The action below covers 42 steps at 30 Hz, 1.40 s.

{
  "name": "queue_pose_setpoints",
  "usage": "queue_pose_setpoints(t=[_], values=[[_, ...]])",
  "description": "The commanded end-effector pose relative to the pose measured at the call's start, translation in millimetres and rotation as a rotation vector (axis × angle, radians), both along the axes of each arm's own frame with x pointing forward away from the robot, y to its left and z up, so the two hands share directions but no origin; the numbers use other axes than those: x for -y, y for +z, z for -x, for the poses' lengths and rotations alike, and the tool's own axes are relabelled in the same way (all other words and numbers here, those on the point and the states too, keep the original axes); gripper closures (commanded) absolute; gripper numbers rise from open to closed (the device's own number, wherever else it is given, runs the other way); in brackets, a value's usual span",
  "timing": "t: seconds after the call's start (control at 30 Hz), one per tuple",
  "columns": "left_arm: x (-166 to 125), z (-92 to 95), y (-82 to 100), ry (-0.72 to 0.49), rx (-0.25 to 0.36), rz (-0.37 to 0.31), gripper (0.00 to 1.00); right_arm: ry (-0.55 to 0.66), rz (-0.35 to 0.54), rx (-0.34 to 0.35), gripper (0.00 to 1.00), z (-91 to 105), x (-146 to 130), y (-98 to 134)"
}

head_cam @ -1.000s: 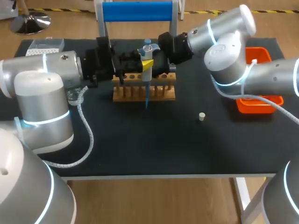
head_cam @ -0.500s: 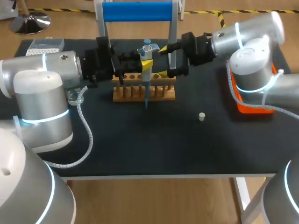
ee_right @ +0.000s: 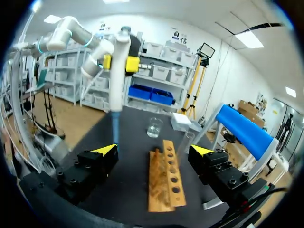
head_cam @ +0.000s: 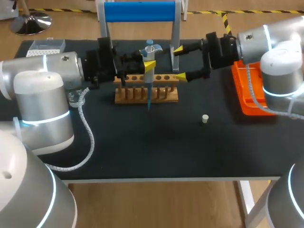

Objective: Invert the test tube, pick up the pipette, mount the tip to pipette, aspirate from beaker and dispense into the tube, eject the tip, return the pipette, and cap with the stopper.

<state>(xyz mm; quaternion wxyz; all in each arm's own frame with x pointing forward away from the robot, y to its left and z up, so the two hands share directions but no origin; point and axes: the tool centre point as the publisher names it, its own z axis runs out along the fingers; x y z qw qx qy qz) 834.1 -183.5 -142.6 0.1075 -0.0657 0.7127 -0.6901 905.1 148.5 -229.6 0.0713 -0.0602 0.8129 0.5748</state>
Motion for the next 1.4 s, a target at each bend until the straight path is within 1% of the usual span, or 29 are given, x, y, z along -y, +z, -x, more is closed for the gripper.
queue_pose_setpoints(t=[0.03, 0.13, 0.2, 0.27, 0.37, 0.53, 0.6, 0.8, 0.93, 1.03, 1.4], values=[[0, -0.1, 0.0, 0.001, 0.001, 0.000, 1.00, 0.005, -0.022, -0.017, 0.00, 13.6, 14, 9], [0, -0.1, 0.0, 0.001, 0.001, 0.000, 1.00, 0.012, -0.046, -0.039, 0.00, 22.5, 14, 14], [0, -0.1, 0.0, 0.001, 0.001, 0.000, 1.00, 0.019, -0.076, -0.053, 0.00, 28.0, 14, 17], [0, -0.1, 0.0, 0.001, 0.001, 0.000, 1.00, 0.025, -0.093, -0.053, 0.00, 32.4, 14, 18], [0, -0.1, 0.0, 0.001, 0.001, 0.000, 1.00, 0.039, -0.130, -0.076, 0.00, 39.2, 10, 20], [0, -0.1, 0.0, 0.001, 0.001, 0.000, 1.00, 0.054, -0.175, -0.095, 0.00, 51.3, -1, 25], [0, -0.1, 0.0, 0.001, 0.001, 0.000, 1.00, 0.062, -0.204, -0.119, 0.00, 55.5, -7, 26], [0, -0.1, 0.0, 0.001, 0.001, 0.000, 1.00, 0.065, -0.265, -0.148, 0.00, 64.7, -25, 31], [0, -0.1, 0.0, 0.001, 0.001, 0.000, 1.00, 0.067, -0.280, -0.153, 0.00, 66.9, -37, 33], [0, -0.1, 0.0, 0.001, 0.001, 0.000, 1.00, 0.079, -0.295, -0.171, 0.00, 66.2, -45, 34], [0, -0.1, 0.0, 0.001, 0.001, 0.000, 1.00, 0.081, -0.313, -0.171, 0.00, 65.2, -70, 41]])
